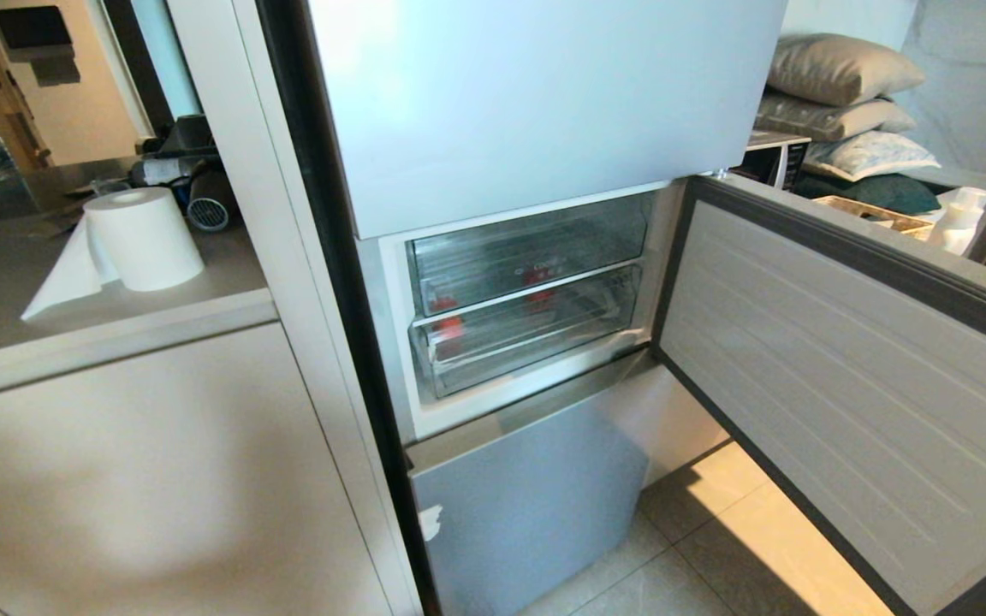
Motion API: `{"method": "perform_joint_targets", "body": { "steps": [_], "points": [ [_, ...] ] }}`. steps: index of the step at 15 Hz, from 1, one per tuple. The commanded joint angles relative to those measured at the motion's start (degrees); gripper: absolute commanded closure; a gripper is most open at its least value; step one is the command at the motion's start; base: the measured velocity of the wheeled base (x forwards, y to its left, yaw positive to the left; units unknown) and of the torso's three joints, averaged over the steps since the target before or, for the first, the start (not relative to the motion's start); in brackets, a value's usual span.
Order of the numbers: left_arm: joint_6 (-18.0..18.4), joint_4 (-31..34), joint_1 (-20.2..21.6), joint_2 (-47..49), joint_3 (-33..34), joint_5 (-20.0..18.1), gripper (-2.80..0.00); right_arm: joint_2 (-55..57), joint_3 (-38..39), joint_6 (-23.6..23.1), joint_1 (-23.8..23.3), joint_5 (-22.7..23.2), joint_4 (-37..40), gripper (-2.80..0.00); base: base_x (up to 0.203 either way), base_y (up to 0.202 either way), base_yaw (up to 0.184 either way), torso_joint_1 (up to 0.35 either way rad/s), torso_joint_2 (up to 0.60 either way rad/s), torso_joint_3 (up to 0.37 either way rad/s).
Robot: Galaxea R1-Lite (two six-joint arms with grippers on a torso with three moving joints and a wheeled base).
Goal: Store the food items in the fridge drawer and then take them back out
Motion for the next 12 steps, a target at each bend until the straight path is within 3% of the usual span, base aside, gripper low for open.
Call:
{"method": "perform_joint_targets", "body": {
  "steps": [1,9,12],
  "points": [
    [-0.05,0.02,0.00,-0.09,0.15,0.00,0.00,8.76,-2.45,1.32,0.02,0.00,-0.16,0.00,0.000,0.000,0.000,0.000,0.00,0.000],
    [-0.05,0.02,0.00,-0.09,0.15,0.00,0.00,31.87,-12.91,7.55,-0.67,-2.27,-5.52,0.00,0.000,0.000,0.000,0.000,0.00,0.000],
    [-0.05,0.02,0.00,-0.09,0.15,0.00,0.00,43.38,-13.80,8.84,-6.37,-2.70,-13.37,0.00,0.000,0.000,0.000,0.000,0.00,0.000]
  ]
}}
